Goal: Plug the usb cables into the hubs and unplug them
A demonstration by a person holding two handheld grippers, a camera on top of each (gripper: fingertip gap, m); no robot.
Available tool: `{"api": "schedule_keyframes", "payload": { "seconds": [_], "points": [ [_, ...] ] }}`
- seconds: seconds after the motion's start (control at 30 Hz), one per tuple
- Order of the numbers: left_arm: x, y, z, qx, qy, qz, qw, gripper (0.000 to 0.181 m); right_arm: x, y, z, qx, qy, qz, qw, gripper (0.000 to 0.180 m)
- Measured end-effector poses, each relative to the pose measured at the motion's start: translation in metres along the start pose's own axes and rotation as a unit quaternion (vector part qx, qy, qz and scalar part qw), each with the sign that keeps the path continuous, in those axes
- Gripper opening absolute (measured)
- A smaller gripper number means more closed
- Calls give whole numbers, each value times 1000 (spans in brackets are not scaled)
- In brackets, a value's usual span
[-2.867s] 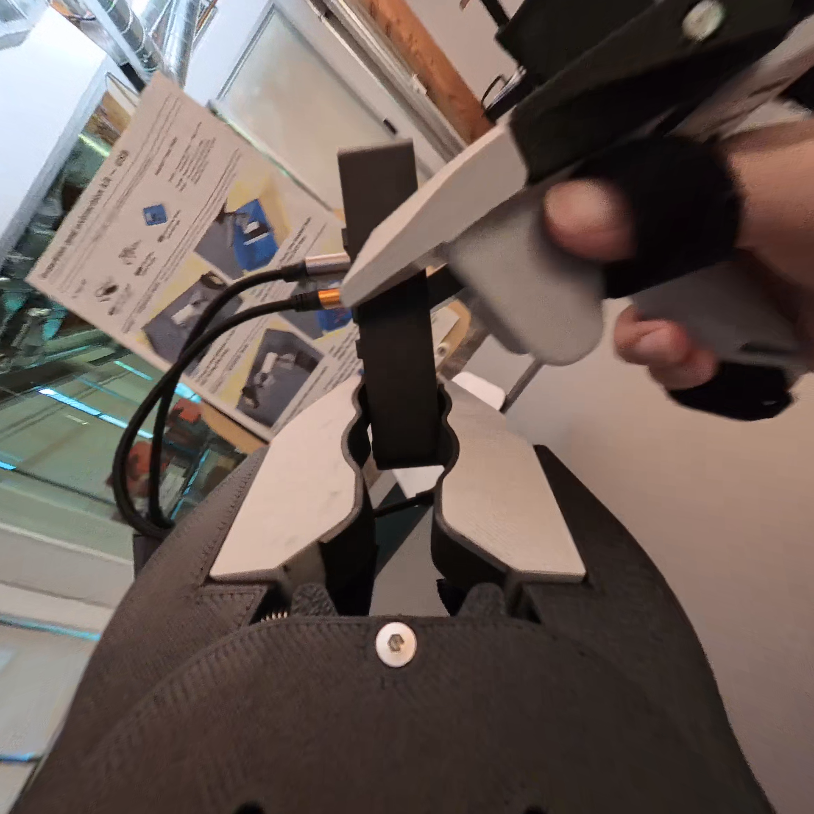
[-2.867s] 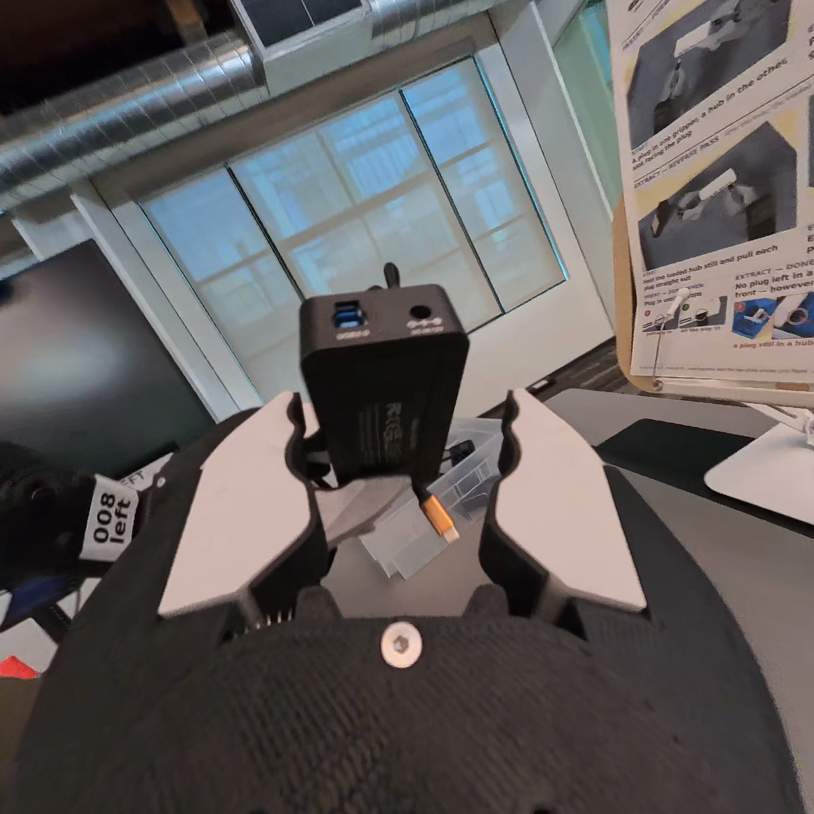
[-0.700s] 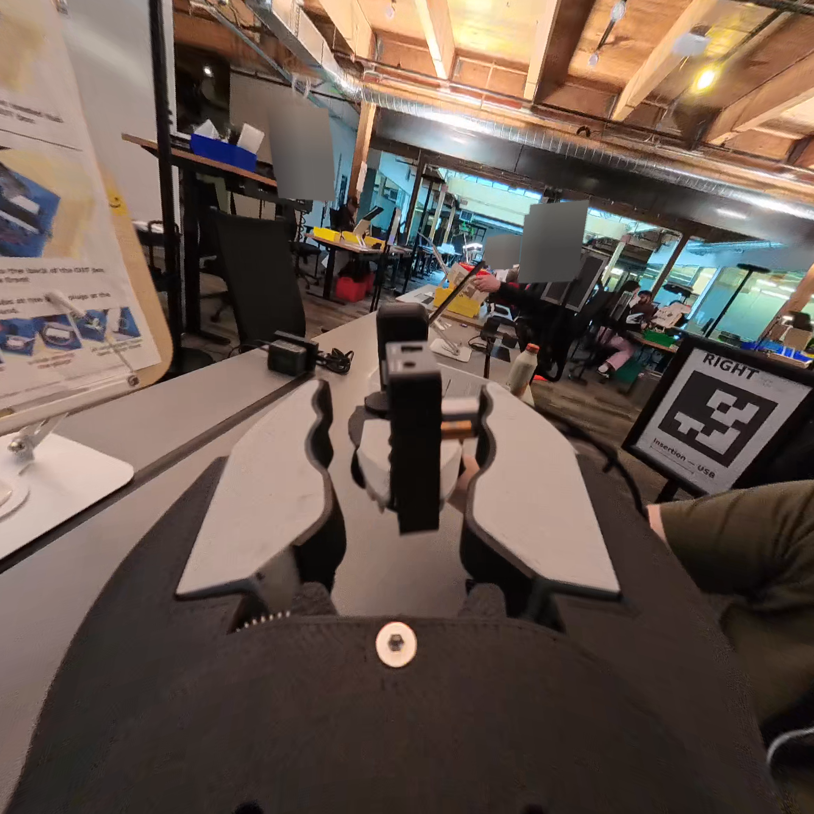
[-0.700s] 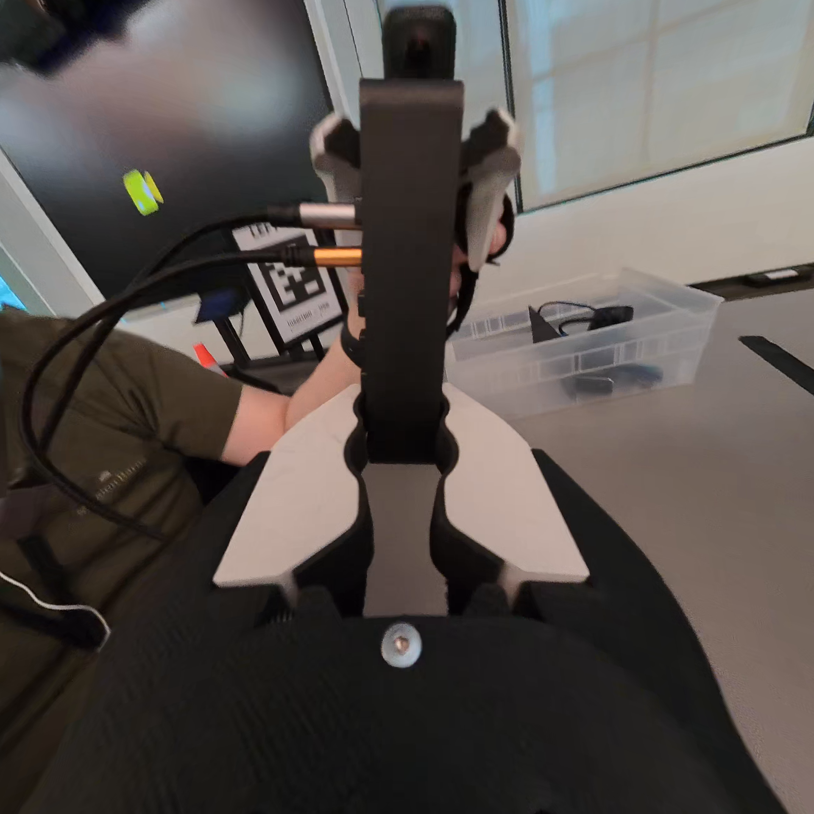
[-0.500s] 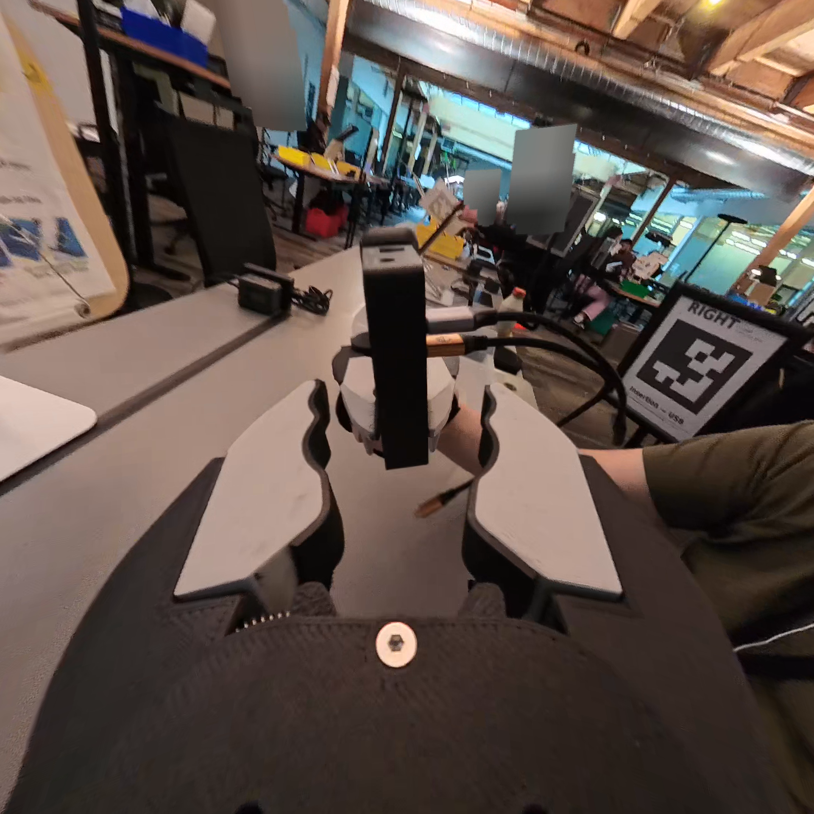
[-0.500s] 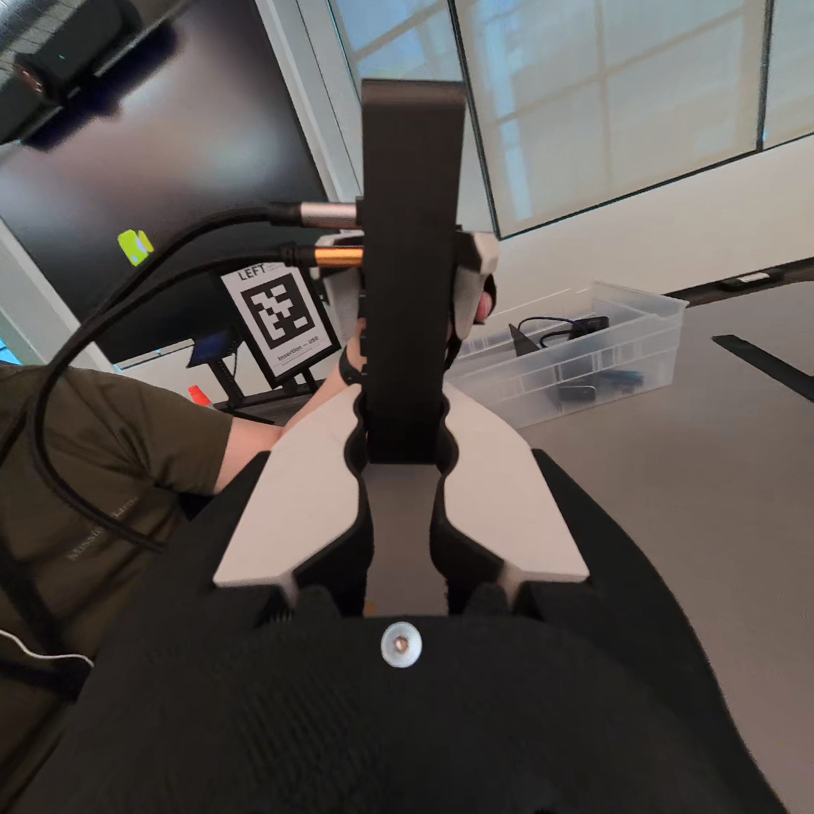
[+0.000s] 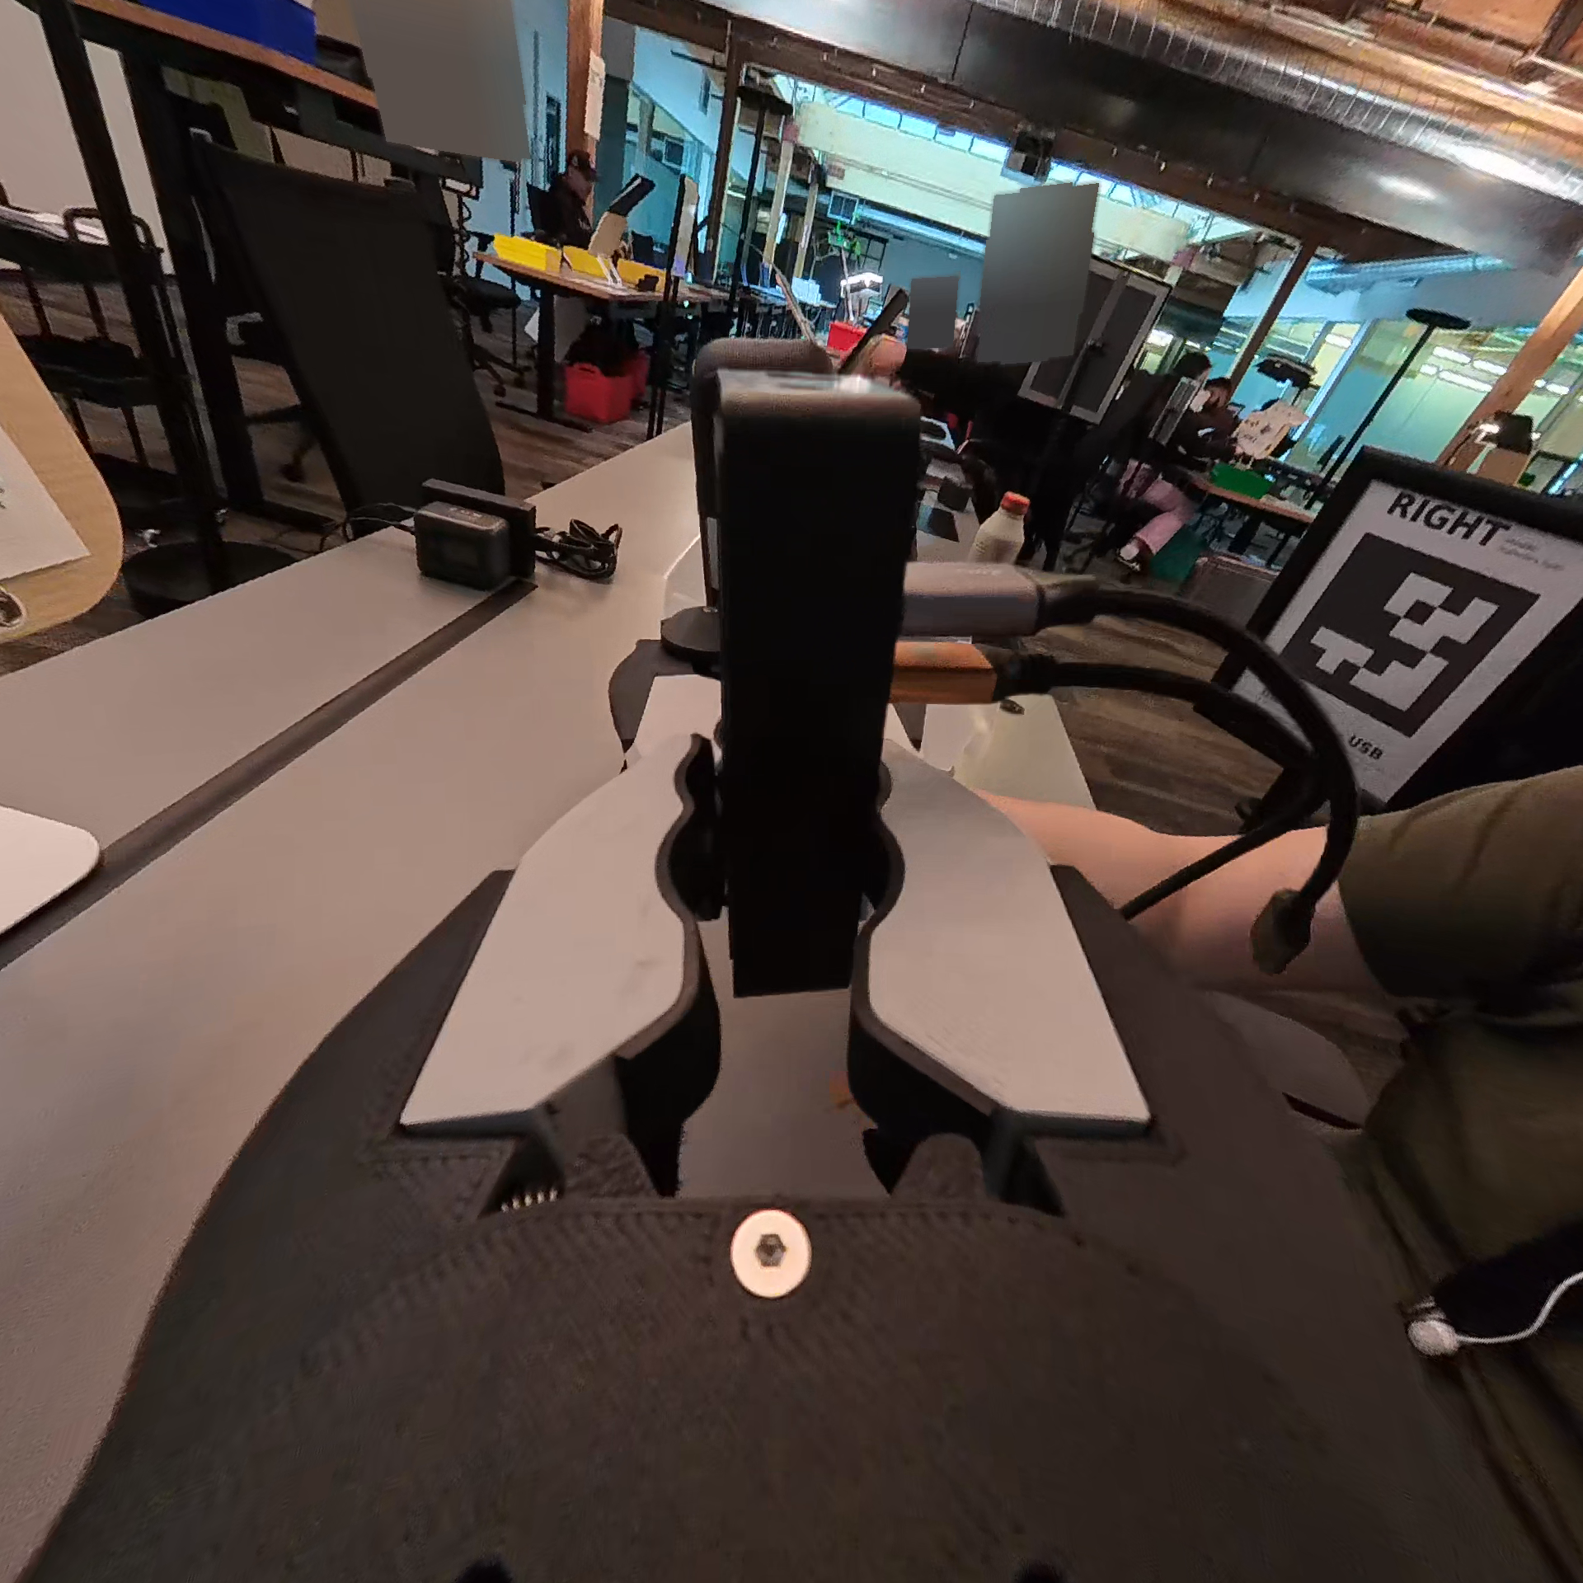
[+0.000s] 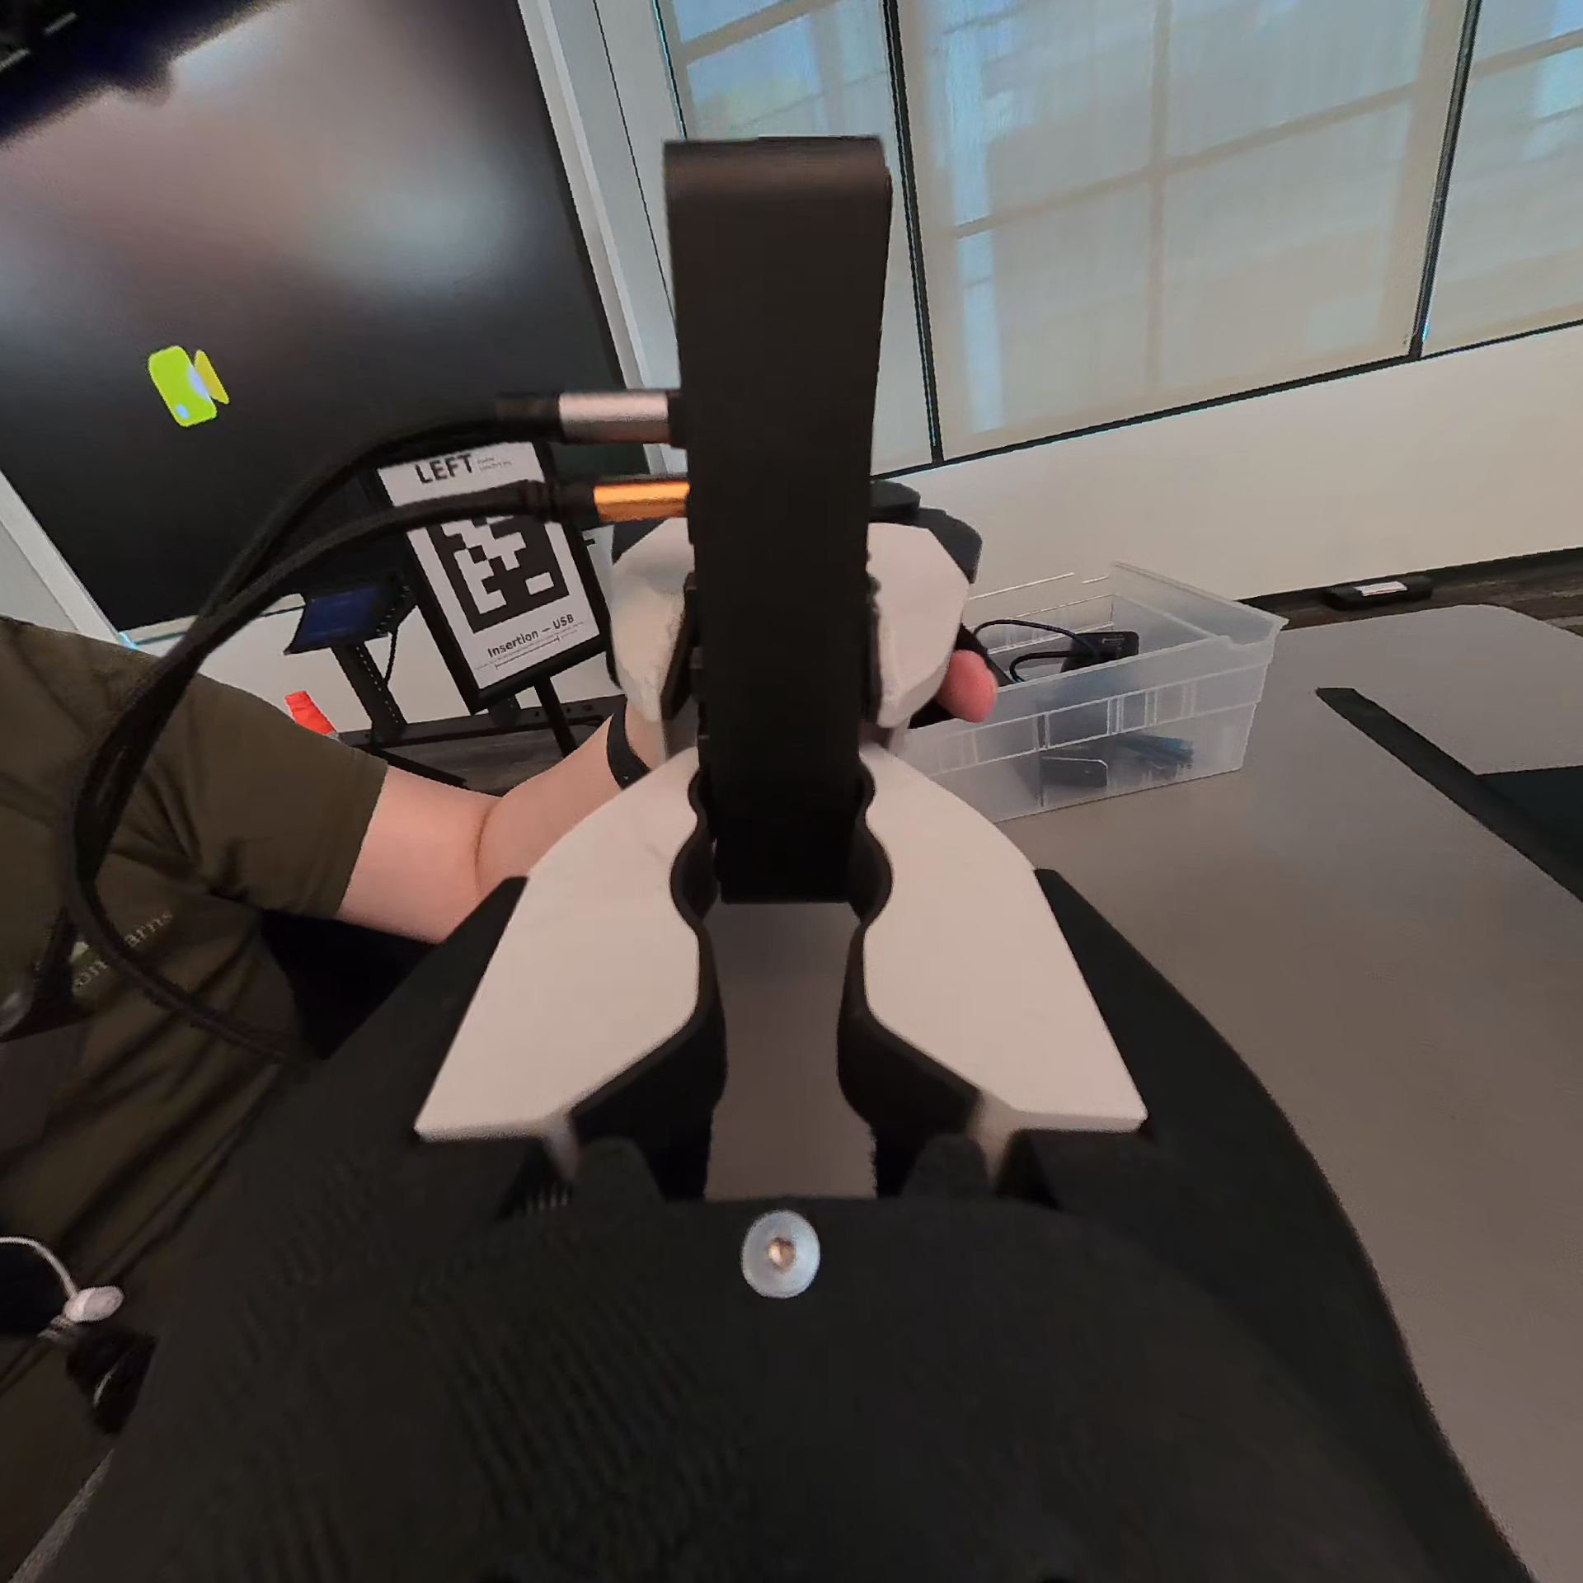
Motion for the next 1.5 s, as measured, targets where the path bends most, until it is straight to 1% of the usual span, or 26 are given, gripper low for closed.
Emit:
{"api": "schedule_keyframes", "payload": {
  "seconds": [0.2, 0.37, 0.43, 0.47, 0.53, 0.57, 0.6, 0.67, 0.7, 0.73, 0.77, 0.83, 0.9, 0.97, 1.03, 1.13, 1.37, 1.43, 1.5],
  "points": [
    [5, 4, 1, 16, -25, -26, 999, 26, -5, 5, 0, 11, 17, 7, 1000, 26],
    [6, -2, 2, -6, -44, -48, 998, 25, -7, -3, 1, -18, 31, 8, 999, 30],
    [9, -8, 7, -25, -70, -66, 995, 25, -12, -9, 9, -22, 63, 19, 998, 44],
    [12, -12, 11, -39, -87, -77, 992, 25, -16, -13, 16, -23, 86, 27, 996, 45],
    [22, -20, 23, -66, -159, -106, 979, 25, -19, -32, 35, -44, 143, 51, 987, 45],
    [28, -23, 30, -76, -203, -125, 968, 25, -20, -47, 47, -67, 190, 70, 977, 45],
    [33, -26, 37, -82, -241, -142, 956, 25, -19, -64, 62, -92, 249, 96, 959, 45],
    [41, -28, 45, -89, -302, -164, 935, 25, -2, -97, 85, -139, 350, 170, 910, 45],
    [43, -28, 47, -91, -323, -172, 926, 25, 13, -110, 89, -153, 378, 209, 889, 45],
    [46, -27, 48, -91, -343, -177, 918, 25, 29, -119, 84, -153, 385, 247, 876, 45],
    [49, -26, 49, -90, -360, -182, 910, 25, 42, -124, 75, -144, 387, 268, 870, 46],
    [53, -22, 47, -87, -385, -186, 900, 25, 59, -124, 50, -124, 377, 294, 869, 47],
    [57, -19, 46, -80, -405, -185, 892, 25, 58, -115, 28, -94, 384, 318, 862, 49],
    [61, -16, 46, -74, -424, -181, 884, 25, 43, -100, 14, -50, 407, 334, 849, 51],
    [63, -14, 47, -71, -436, -176, 879, 25, 24, -84, 6, -16, 429, 326, 842, 54],
    [65, -12, 47, -68, -443, -175, 877, 25, 9, -70, 0, -2, 438, 317, 841, 53],
    [68, -7, 42, -68, -447, -178, 874, 25, -1, -69, -3, -26, 475, 297, 828, 54],
    [68, -6, 41, -69, -446, -179, 874, 25, -6, -71, -6, -40, 475, 273, 835, 54],
    [67, -6, 40, -70, -447, -181, 873, 25, -11, -69, -11, -35, 471, 251, 845, 52]
  ]
}}
Point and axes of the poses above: each gripper's, where its closed fingertips meet, z back along the fingers, y out of its underside, x = y × z across the jaws, the point moved 3 cm from there along z, back along the fingers, and after that the axes turned 1 degree about y, right-handed, at the moved point
